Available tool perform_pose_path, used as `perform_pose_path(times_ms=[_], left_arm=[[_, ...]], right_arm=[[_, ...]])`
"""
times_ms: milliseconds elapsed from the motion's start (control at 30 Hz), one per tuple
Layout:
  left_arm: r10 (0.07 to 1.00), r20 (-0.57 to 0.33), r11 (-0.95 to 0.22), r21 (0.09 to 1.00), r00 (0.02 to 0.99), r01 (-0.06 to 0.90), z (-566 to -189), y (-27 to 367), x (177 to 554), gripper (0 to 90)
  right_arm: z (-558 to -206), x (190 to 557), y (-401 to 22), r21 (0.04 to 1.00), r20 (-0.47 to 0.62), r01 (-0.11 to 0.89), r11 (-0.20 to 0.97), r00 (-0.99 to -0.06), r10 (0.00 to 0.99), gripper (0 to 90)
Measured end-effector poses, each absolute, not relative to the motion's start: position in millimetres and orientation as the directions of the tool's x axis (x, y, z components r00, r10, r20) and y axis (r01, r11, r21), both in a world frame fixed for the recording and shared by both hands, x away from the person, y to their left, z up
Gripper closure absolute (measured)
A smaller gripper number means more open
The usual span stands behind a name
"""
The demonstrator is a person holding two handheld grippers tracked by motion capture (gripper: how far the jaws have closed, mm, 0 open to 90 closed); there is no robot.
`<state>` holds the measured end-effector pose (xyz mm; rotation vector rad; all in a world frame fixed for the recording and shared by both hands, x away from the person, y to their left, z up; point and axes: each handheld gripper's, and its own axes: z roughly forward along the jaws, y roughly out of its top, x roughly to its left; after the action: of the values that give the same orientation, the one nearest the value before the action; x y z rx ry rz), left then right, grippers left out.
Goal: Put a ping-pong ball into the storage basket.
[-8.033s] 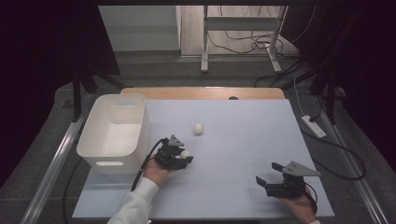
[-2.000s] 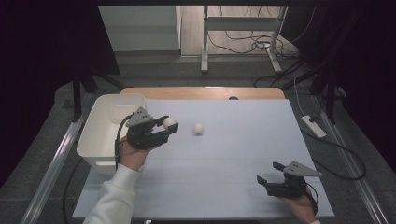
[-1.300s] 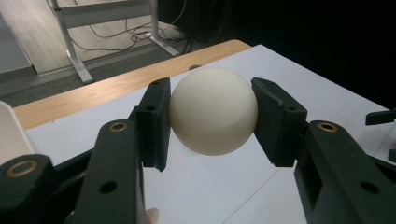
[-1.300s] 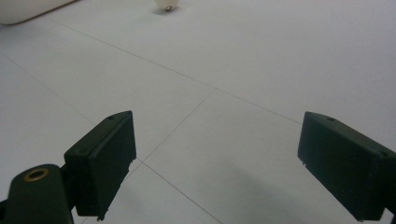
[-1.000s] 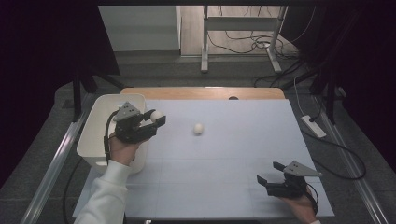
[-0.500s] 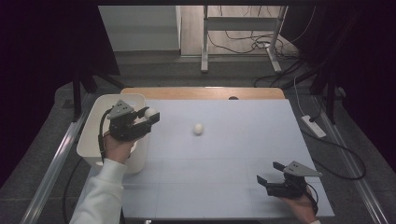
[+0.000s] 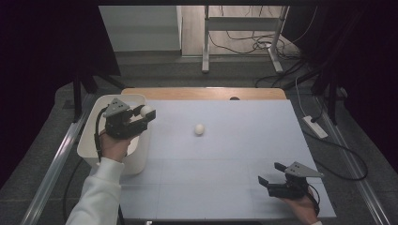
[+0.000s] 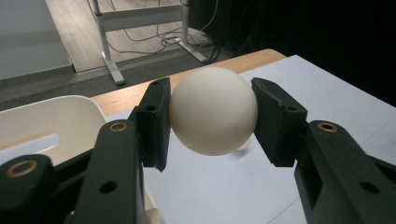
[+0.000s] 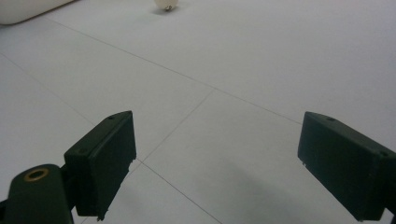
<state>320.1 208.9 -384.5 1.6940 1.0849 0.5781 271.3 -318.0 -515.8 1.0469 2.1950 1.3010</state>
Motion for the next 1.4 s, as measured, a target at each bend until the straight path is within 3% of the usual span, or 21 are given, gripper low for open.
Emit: perform_pose_path(times_ms=[1400], left_arm=[[0.936, -0.109, -0.059, 0.890, 0.335, 0.453, -395.0, 256.6, 338.2, 50.2]], right_arm=[[-515.9, 271.6, -318.4, 0.865, 0.051, 0.410, 0.289, -0.645, 0.762, 11.3]])
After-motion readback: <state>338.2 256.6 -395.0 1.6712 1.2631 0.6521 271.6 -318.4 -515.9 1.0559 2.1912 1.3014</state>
